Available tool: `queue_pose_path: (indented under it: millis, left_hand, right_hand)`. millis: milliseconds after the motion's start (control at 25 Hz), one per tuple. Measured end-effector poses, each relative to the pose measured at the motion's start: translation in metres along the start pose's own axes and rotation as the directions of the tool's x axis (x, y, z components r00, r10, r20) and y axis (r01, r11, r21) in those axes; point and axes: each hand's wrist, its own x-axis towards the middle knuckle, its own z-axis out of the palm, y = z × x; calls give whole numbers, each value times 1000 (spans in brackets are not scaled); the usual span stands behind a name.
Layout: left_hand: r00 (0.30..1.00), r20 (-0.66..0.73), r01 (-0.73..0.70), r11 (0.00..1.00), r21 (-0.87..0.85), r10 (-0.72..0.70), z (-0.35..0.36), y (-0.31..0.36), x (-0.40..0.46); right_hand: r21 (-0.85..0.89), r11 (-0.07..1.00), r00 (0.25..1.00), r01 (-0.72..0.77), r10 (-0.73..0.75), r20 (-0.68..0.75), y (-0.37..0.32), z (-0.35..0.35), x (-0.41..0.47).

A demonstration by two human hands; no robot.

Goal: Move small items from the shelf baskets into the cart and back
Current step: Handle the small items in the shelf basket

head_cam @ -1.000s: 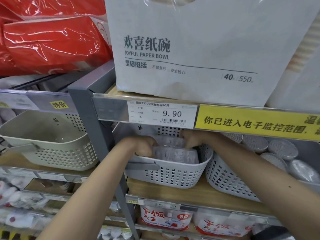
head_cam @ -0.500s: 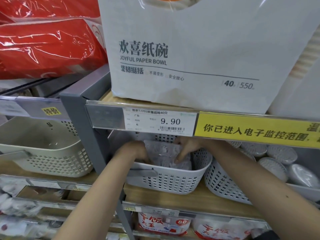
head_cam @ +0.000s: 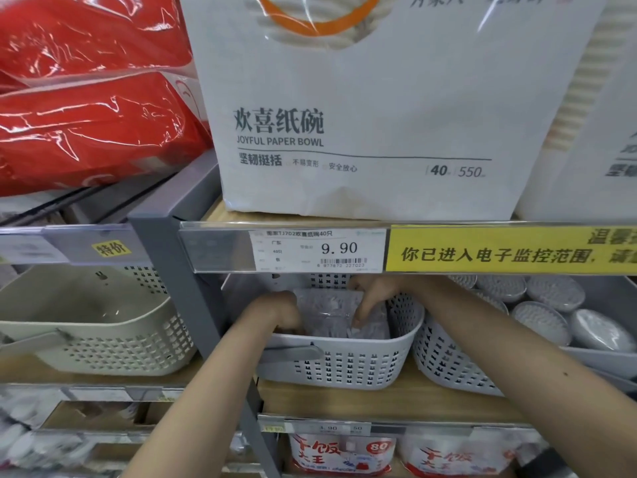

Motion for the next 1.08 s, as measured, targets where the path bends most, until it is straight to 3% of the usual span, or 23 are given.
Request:
queue_pose_path:
  millis: [240, 360, 520, 600, 680, 800, 920, 1080]
  left_hand:
    - [1000, -6, 12, 997, -81, -12, 2, -2, 0]
    - [981, -193, -26, 989, -143, -2, 2, -1, -8]
    - [880, -423, -313, 935, -168, 218, -2, 5, -37]
    - [803, -492, -417, 907, -62, 336, -1, 6, -52]
    - [711, -552, -481, 874, 72, 436, 7, 8, -66]
    - [468, -590, -635, 715, 294, 658, 29, 32, -93]
    - [208, -468, -780, 435, 450, 859, 62, 86, -111]
    - [38, -274, -894, 155, 421, 961, 122, 173, -124]
  right_hand:
    - [-67, 997, 992, -32, 24, -122, -4, 0, -16]
    - [-81, 997, 969, -9, -12, -246, -12, 0, -50]
    - [-208, 978, 883, 2, -100, -460, -22, 8, -108]
    - [-259, 965, 813, -30, -127, -568, -23, 24, -137]
    - [-318, 946, 697, -56, -191, -691, -21, 48, -168]
    - [-333, 932, 502, -145, -220, -836, -3, 95, -220]
    - [-97, 943, 351, -317, 22, -936, 31, 152, -274]
    - [278, 822, 204, -497, 422, -883, 83, 241, -343]
